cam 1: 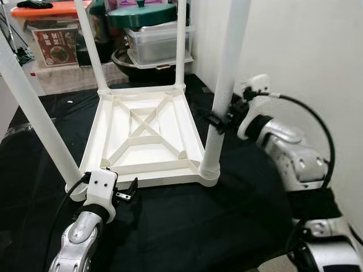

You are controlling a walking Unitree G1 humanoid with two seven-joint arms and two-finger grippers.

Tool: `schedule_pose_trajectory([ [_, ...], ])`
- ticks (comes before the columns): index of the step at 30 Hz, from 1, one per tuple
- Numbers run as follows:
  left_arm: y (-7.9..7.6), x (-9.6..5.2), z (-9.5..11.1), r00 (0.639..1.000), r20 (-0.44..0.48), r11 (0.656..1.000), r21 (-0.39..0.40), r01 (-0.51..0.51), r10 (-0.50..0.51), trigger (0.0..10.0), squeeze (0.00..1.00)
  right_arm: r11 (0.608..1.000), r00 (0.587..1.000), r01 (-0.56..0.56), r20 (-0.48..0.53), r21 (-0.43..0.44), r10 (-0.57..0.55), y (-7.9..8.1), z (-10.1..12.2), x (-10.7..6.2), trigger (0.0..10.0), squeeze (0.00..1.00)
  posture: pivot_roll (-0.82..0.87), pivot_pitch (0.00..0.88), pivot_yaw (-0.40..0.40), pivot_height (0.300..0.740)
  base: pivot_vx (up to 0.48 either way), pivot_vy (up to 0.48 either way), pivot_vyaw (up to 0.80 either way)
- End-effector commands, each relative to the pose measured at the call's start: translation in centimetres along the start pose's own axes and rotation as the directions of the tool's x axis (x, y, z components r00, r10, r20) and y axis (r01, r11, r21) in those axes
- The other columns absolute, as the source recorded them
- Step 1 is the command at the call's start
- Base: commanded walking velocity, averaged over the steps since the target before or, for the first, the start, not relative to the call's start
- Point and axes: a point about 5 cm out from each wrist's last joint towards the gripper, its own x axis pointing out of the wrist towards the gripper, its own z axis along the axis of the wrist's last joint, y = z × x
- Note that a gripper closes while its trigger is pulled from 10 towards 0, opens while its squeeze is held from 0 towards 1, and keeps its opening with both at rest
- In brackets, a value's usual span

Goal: Building children table

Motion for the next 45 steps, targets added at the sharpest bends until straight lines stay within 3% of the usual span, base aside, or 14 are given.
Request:
schedule_pose_trajectory([
  [1, -0.1, -0.1, -0.3, 1.000, -0.011, 1.000, 0.001, 0.003, -0.003, 10.0, 0.00, 0.998, 0.998, -0.064, 0.013, -0.011, 0.064, -0.6, 0.2, 0.0, 10.0, 0.00, 0.06, 0.000, -0.002, 0.740, 0.000, 0.000, 0.00],
  [10, -0.2, -0.1, -0.4, 1.000, -0.014, 1.000, 0.001, 0.003, -0.003, 10.0, 0.00, 0.975, 0.974, -0.221, -0.042, 0.002, 0.221, -2.7, -1.5, -0.2, 10.0, 0.00, 0.07, 0.000, -0.012, 0.740, 0.000, 0.000, 0.00],
  [11, -0.2, -0.1, -0.5, 1.000, -0.014, 1.000, 0.001, 0.003, -0.003, 10.0, 0.00, 0.976, 0.975, -0.218, -0.049, 0.004, 0.218, -2.9, -1.8, -0.1, 7.5, 0.00, 0.07, 0.000, -0.014, 0.740, 0.000, 0.000, 0.00],
  [12, -0.2, -0.1, -0.5, 1.000, -0.014, 1.000, 0.001, 0.003, -0.003, 10.0, 0.00, 0.976, 0.975, -0.218, -0.049, 0.004, 0.218, -2.9, -1.8, -0.1, 7.5, 0.00, 0.07, 0.000, -0.014, 0.740, 0.000, 0.000, 0.00],
  [13, -0.2, -0.1, -0.5, 1.000, -0.014, 1.000, 0.001, 0.003, -0.003, 10.0, 0.00, 0.975, 0.974, -0.220, -0.053, 0.004, 0.220, -3.1, -2.0, -0.1, 5.0, 0.00, 0.08, 0.000, -0.019, 0.740, 0.000, 0.000, 0.00],
  [15, -0.3, -0.1, -0.5, 1.000, -0.014, 1.000, 0.001, 0.003, -0.003, 10.0, 0.00, 0.971, 0.969, -0.237, -0.061, 0.025, 0.238, -3.3, -2.3, -0.2, 4.2, 0.00, 0.08, 0.000, -0.022, 0.740, 0.000, 0.000, 0.00],
  [16, -0.2, -0.1, -0.5, 1.000, -0.014, 1.000, 0.002, 0.001, -0.001, 10.0, 0.00, 0.968, 0.967, -0.248, -0.058, 0.042, 0.250, -3.4, -2.4, -0.2, 0.0, 0.00, 0.09, 0.000, -0.025, 0.740, 0.000, 0.000, 0.00],
  [26, -0.3, -0.4, -0.7, 1.000, -0.016, 1.000, 0.002, -0.004, 0.004, 10.0, 0.00, 0.969, 0.971, -0.234, -0.035, 0.083, 0.237, -4.2, -3.1, -0.2, 0.0, 0.00, 0.09, 0.000, -0.033, 0.740, 0.000, 0.000, 0.00],
  [35, -0.2, -0.5, -0.7, 1.000, -0.016, 1.000, 0.002, -0.006, 0.006, 10.0, 0.00, 0.987, 0.972, 0.134, -0.206, 0.091, -0.113, -2.3, -5.9, 1.1, 0.0, 0.00, 0.09, 0.000, -0.040, 0.740, 0.000, 0.000, 0.00],
  [37, -0.2, -0.5, -0.8, 1.000, -0.017, 1.000, 0.002, -0.009, 0.009, 10.0, 0.00, 0.943, 0.930, 0.310, -0.246, 0.122, -0.274, -0.3, -7.3, 1.1, 0.0, 0.00, 0.10, 0.000, -0.042, 0.740, 0.000, 0.000, 0.00],
  [38, -0.2, -0.5, -0.8, 1.000, -0.018, 1.000, 0.002, -0.011, 0.011, 10.0, 0.00, 0.873, 0.868, 0.458, -0.297, 0.168, -0.398, 2.3, -8.5, 0.9, 0.0, 0.00, 0.10, 0.000, -0.034, 0.740, 0.000, 0.000, 0.00],
  [41, -0.2, -0.5, -0.8, 1.000, -0.018, 1.000, 0.002, -0.011, 0.011, 10.0, 0.00, 0.873, 0.868, 0.458, -0.297, 0.168, -0.398, 2.3, -8.5, 0.9, 0.0, 0.00, 0.10, 0.000, -0.034, 0.740, 0.000, 0.000, 0.00],
  [42, -0.2, -0.5, -0.7, 1.000, -0.016, 1.000, 0.000, -0.012, 0.012, 10.0, 0.00, 0.813, 0.819, 0.547, -0.330, 0.201, -0.469, 4.7, -9.3, 1.0, 0.0, 0.00, 0.10, 0.000, -0.025, 0.740, 0.000, 0.000, 0.00],
  [45, -0.2, -0.3, -0.5, 1.000, -0.011, 1.000, 0.002, -0.010, 0.010, 10.0, 0.00, 0.775, 0.791, 0.592, -0.343, 0.221, -0.506, 6.3, -9.4, 1.5, 0.0, 0.00, 0.11, 0.000, -0.025, 0.740, 0.000, 0.000, 0.00],
])
